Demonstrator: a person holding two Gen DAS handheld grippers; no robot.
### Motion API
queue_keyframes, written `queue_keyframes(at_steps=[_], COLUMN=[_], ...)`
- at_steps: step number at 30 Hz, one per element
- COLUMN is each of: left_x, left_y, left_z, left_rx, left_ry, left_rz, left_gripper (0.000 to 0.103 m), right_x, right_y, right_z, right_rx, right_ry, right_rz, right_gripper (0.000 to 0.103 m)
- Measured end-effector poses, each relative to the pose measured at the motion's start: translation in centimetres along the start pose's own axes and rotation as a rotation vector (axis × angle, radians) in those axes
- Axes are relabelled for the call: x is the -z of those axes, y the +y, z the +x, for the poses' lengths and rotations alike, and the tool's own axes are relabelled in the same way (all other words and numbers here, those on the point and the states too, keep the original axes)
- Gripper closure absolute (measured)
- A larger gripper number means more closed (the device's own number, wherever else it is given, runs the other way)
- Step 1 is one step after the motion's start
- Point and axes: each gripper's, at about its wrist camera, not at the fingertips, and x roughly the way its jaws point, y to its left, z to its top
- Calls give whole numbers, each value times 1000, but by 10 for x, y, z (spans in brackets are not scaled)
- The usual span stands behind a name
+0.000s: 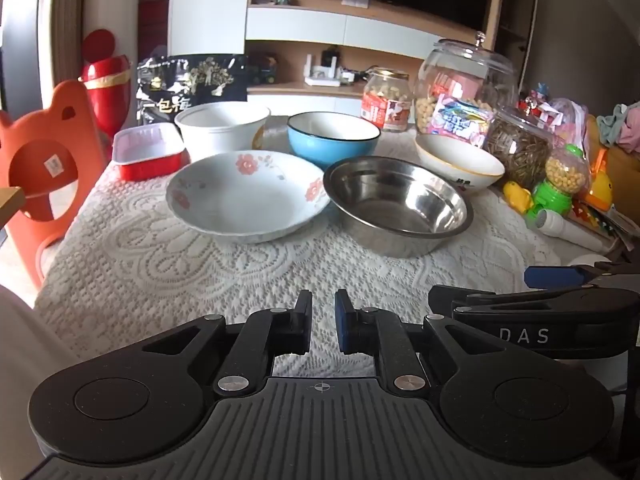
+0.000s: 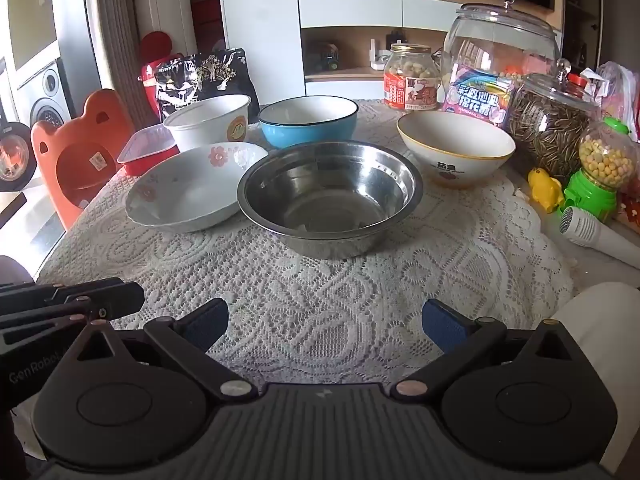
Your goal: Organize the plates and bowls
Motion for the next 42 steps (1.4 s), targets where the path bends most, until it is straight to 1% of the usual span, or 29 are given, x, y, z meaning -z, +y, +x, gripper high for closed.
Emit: queue_keyframes(at_steps=[3,6,42], left_x=[0,0,3], left_y=[1,1,0], left_z=[0,1,1], left_rx=[5,4,-5], left_ry=[0,0,22], left_rz=[-5,-1,0], left_gripper=[88,88,88], right_x=[-1,-2,1], right_y=[1,0,-1], right_z=[-2,-1,-1], right_rx=[0,-4,-2], right_ry=[-10,6,12], right_rz=[6,1,14], right_gripper=[0,0,0])
